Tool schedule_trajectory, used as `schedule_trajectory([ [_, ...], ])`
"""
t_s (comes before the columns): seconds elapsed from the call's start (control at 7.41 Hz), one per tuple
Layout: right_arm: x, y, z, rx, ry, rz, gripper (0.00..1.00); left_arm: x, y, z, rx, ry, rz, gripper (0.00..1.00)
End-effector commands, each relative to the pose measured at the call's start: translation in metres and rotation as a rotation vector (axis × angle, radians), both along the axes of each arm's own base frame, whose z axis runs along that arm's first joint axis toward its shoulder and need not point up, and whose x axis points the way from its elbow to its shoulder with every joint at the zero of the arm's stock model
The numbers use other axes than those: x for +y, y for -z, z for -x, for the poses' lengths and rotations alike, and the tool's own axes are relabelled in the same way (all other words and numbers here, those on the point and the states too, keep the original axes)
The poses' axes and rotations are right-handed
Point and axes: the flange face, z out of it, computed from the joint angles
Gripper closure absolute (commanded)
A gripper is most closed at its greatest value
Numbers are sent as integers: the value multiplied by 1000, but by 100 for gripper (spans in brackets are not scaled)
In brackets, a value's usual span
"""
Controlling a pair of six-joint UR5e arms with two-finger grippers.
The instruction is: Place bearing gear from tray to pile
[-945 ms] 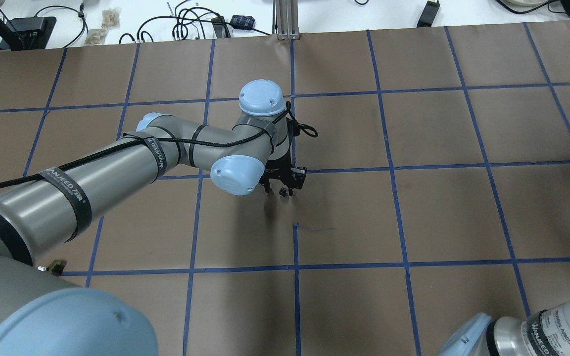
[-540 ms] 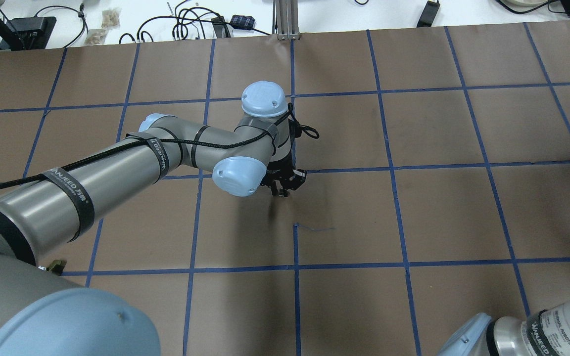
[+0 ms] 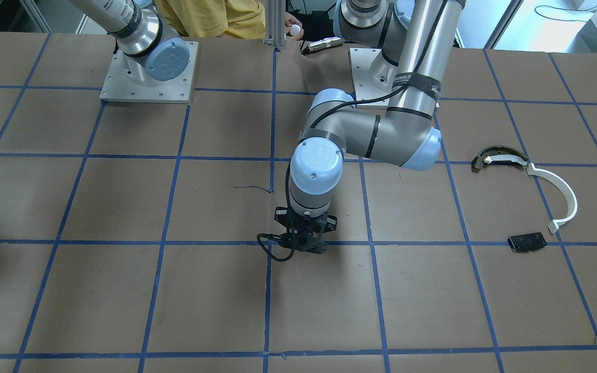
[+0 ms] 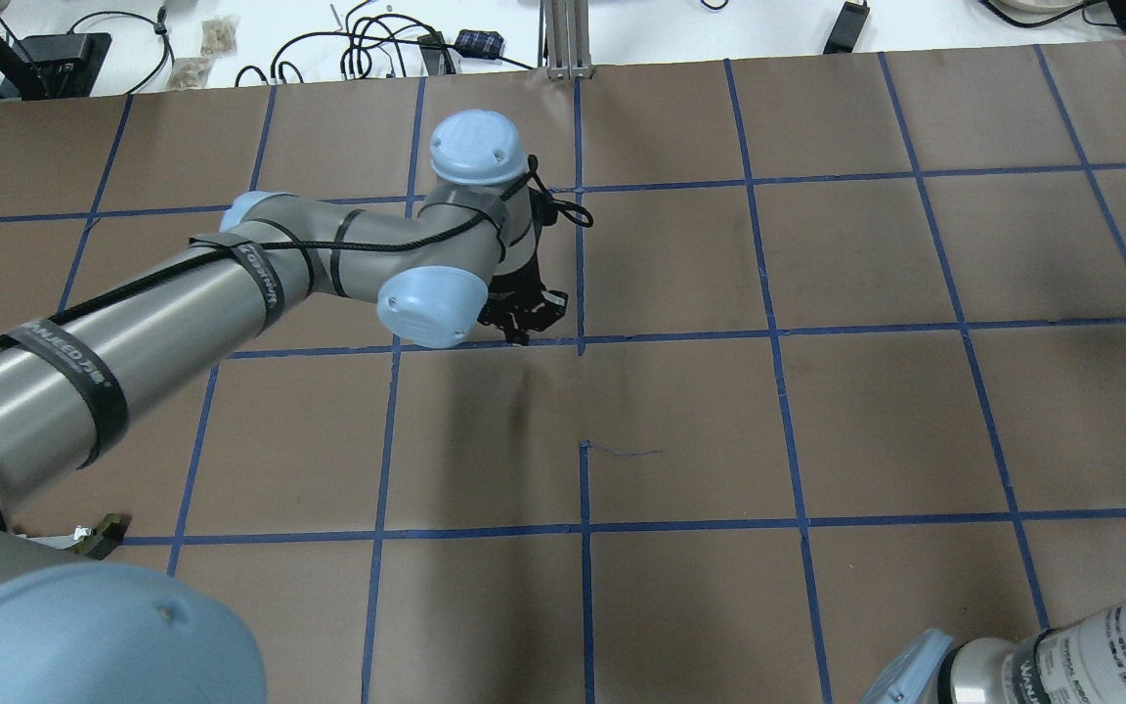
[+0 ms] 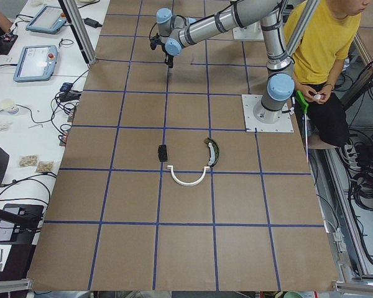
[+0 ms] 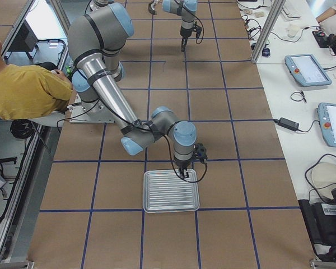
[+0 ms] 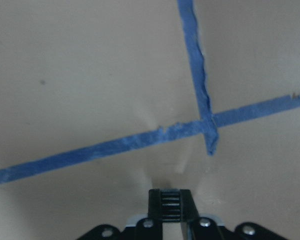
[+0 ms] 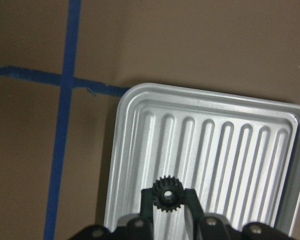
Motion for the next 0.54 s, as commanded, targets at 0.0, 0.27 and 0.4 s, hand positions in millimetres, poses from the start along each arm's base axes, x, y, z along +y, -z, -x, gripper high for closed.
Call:
schedule_trajectory([
  [0.0,-32,-49,-131,-65,108,-48,100,-54,-61,-155,-58,-3,-16,100],
  [0.27,-55,-69,-313,-86,129,5,100,-50,-84,-281,-117,34,-27,100],
  [0.4,-51,-64,-413,-122,216,11,100,-37,-72,-349,-91,48,-61,100],
])
